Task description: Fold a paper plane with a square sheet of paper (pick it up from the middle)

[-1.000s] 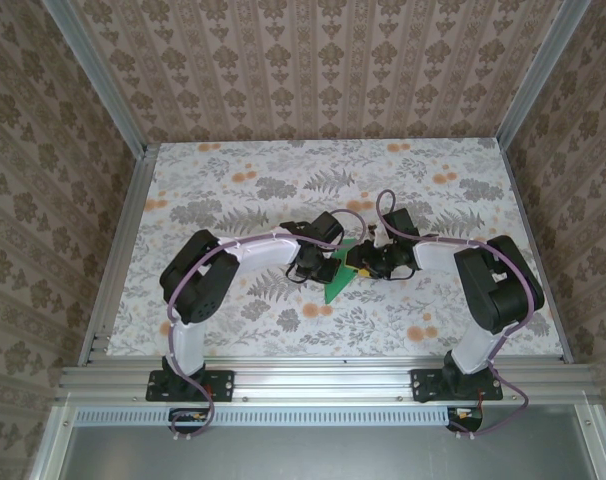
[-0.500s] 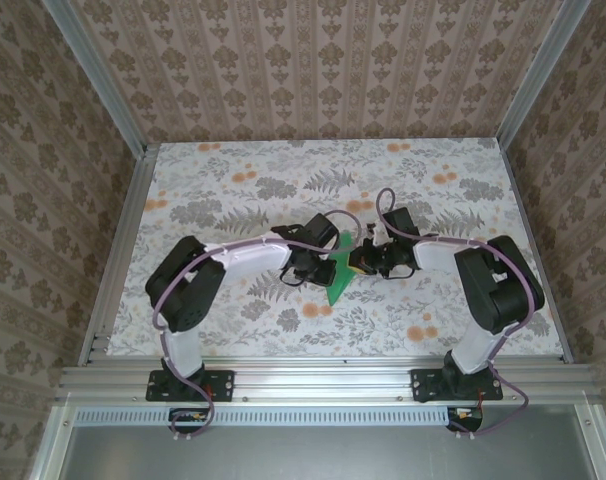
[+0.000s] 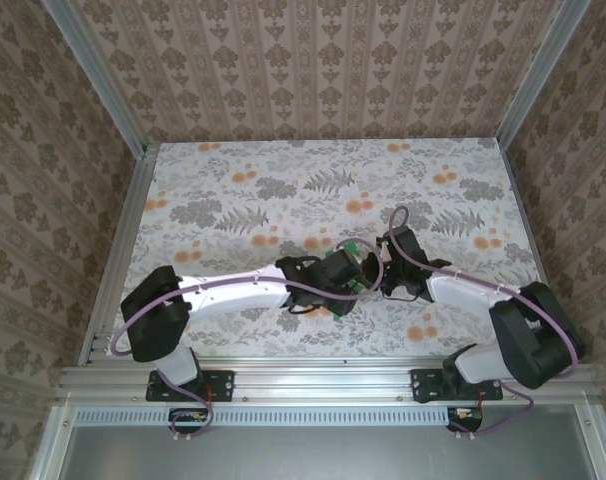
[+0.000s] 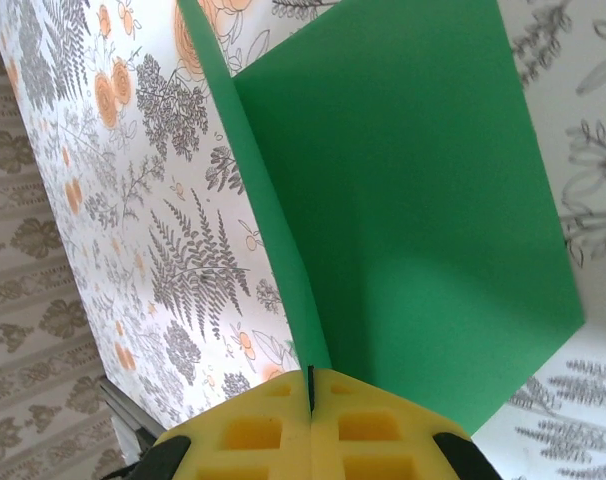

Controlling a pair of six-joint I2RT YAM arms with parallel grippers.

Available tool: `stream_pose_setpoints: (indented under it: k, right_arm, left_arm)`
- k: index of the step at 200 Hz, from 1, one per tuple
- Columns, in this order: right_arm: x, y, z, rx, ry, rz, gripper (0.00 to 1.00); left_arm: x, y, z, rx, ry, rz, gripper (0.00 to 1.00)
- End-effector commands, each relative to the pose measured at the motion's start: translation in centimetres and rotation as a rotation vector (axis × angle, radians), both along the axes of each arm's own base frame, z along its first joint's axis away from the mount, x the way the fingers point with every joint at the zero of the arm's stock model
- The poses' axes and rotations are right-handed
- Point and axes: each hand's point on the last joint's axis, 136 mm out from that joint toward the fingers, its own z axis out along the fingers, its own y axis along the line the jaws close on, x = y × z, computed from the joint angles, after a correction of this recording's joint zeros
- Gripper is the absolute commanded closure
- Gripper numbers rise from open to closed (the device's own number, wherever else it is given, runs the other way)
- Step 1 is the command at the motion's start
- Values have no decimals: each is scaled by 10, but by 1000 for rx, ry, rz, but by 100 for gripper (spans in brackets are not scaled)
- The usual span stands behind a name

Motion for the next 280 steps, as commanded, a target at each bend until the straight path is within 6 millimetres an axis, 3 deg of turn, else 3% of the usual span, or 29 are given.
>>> stream_pose_setpoints:
  k: [1, 90, 280]
  right_arm:
    - [-6, -12, -11, -35, 46, -127, 96]
    - [-16, -19, -14, -36, 60, -168, 95]
    - [-16, -18, -16, -45, 61, -146, 90]
  left_arm:
    - [6, 11, -20, 84, -42, 71, 55]
    - [-2, 4, -43, 149, -87, 62, 55]
    - [-2, 3, -53, 250, -137, 36, 85]
